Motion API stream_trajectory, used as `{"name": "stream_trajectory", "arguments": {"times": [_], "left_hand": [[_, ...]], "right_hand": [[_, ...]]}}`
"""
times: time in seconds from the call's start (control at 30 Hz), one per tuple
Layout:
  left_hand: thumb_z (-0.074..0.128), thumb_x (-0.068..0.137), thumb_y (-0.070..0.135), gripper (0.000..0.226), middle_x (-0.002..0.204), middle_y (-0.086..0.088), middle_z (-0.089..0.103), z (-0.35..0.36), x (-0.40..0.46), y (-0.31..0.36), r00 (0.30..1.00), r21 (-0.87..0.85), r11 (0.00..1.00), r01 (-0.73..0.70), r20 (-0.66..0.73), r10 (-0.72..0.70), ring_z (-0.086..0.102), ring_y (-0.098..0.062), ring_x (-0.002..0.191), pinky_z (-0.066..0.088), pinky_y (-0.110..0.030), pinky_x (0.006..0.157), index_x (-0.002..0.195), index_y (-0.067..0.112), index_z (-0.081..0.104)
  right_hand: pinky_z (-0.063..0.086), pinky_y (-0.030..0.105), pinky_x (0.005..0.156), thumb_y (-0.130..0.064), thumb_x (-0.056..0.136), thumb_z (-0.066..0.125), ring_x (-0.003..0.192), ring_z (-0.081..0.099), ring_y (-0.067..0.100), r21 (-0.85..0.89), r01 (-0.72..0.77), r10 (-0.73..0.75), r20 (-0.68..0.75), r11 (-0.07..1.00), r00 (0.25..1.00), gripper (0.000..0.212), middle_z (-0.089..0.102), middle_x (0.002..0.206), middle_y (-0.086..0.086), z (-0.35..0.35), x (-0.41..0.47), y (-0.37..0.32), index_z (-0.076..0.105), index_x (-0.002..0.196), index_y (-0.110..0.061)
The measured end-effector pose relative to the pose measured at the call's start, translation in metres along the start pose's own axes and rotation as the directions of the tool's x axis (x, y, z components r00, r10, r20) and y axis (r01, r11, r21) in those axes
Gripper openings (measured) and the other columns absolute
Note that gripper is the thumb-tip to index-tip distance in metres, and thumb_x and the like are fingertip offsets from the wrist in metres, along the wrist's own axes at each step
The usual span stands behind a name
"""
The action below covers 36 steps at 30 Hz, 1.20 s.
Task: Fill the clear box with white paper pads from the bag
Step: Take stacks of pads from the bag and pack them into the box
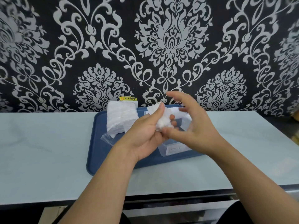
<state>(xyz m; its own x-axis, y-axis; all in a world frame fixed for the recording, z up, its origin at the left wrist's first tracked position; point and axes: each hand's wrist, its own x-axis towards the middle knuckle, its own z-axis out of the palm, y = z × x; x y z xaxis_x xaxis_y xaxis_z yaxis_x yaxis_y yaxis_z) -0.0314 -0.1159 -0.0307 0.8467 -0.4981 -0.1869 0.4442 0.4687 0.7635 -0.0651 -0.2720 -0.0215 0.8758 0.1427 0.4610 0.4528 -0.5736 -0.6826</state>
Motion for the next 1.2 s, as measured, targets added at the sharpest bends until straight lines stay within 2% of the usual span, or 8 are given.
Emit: {"name": "stream_trajectory", "arguments": {"times": [0.1,0.27,0.47,0.7,0.8,0.93,1.07,1.2], "left_hand": [[0.074,0.084,0.029,0.056,0.113,-0.016,0.067,0.001,-0.003,-0.004,0.992,0.166,0.984,0.061,0.099,-0.078,0.064,-0.027,0.105,0.059,-0.033,0.08,0.13,0.001,0.06],[0.064,0.07,-0.007,0.042,0.094,-0.013,0.068,-0.002,0.004,-0.01,0.992,0.296,0.953,0.068,0.079,-0.096,0.066,-0.02,0.083,0.055,-0.026,0.064,0.109,0.005,0.067],[0.042,0.05,-0.007,0.057,0.084,-0.01,0.06,0.0,0.003,-0.007,0.988,0.247,0.969,0.011,0.144,-0.048,0.054,-0.016,0.065,0.042,-0.029,0.06,0.102,0.004,0.064],[0.062,0.094,0.009,0.018,0.096,-0.009,0.075,0.004,0.012,-0.012,0.982,0.449,0.888,-0.096,-0.101,0.157,0.075,-0.021,0.077,0.06,-0.033,0.063,0.112,0.009,0.065],[0.066,0.095,0.018,0.015,0.107,-0.008,0.075,0.002,0.018,-0.015,0.942,0.529,0.819,-0.223,-0.101,0.321,0.075,-0.02,0.093,0.062,-0.035,0.079,0.109,0.013,0.069],[0.065,0.096,0.025,0.015,0.103,-0.001,0.075,-0.003,0.02,-0.015,0.89,0.676,0.667,-0.313,-0.036,0.454,0.07,-0.016,0.099,0.058,-0.033,0.091,0.11,0.023,0.071],[0.072,0.086,0.045,0.038,0.098,0.014,0.066,-0.008,0.018,-0.021,0.796,0.929,0.266,-0.259,0.049,0.603,0.057,-0.008,0.081,0.052,-0.028,0.077,0.12,0.031,0.064],[0.075,0.081,0.039,0.026,0.095,0.013,0.067,-0.012,0.015,-0.026,0.844,0.989,-0.053,-0.14,0.147,0.516,0.061,-0.009,0.086,0.056,-0.036,0.078,0.105,0.03,0.07]], "right_hand": [[0.048,0.013,0.088,-0.01,0.064,0.094,0.112,0.06,-0.006,0.148,-0.146,0.106,0.246,0.978,0.963,0.098,0.059,0.131,-0.019,0.005,0.001,0.004,0.043,0.146,-0.029],[0.058,0.042,0.089,-0.019,0.054,0.098,0.102,0.068,0.012,0.125,-0.154,0.127,0.201,0.98,0.971,0.087,0.071,0.109,-0.006,0.014,0.006,0.013,0.059,0.131,-0.031],[0.049,0.025,0.091,0.003,0.079,0.067,0.109,0.06,0.012,0.414,-0.24,0.102,0.329,0.878,0.939,0.061,0.067,0.121,0.008,-0.015,0.008,0.017,0.057,0.137,-0.013],[0.05,0.048,0.089,-0.006,0.089,0.07,0.088,0.065,0.026,0.439,-0.304,0.278,0.124,0.845,0.953,0.017,0.071,0.1,0.026,-0.017,0.013,0.026,0.072,0.105,-0.001],[0.054,0.033,0.077,-0.011,0.091,0.069,0.086,0.066,0.021,0.508,-0.392,0.357,0.169,0.767,0.919,0.024,0.072,0.099,0.02,-0.021,0.019,0.031,0.07,0.112,0.0],[0.037,0.018,0.052,-0.023,0.085,0.077,0.063,0.051,0.011,0.456,-0.451,0.437,0.142,0.767,0.888,0.03,0.063,0.082,0.011,-0.03,0.03,0.032,0.074,0.1,0.003],[0.025,0.021,0.045,-0.026,0.074,0.085,0.048,0.032,0.012,0.193,-0.556,0.574,-0.051,0.808,0.817,0.042,0.039,0.055,-0.002,-0.043,0.051,0.036,0.049,0.052,-0.018],[0.024,0.024,0.045,-0.03,0.064,0.09,0.046,0.028,0.014,-0.231,-0.621,0.645,0.038,0.749,0.764,0.055,0.032,0.051,-0.004,-0.027,0.061,0.037,0.038,0.05,-0.018]]}}
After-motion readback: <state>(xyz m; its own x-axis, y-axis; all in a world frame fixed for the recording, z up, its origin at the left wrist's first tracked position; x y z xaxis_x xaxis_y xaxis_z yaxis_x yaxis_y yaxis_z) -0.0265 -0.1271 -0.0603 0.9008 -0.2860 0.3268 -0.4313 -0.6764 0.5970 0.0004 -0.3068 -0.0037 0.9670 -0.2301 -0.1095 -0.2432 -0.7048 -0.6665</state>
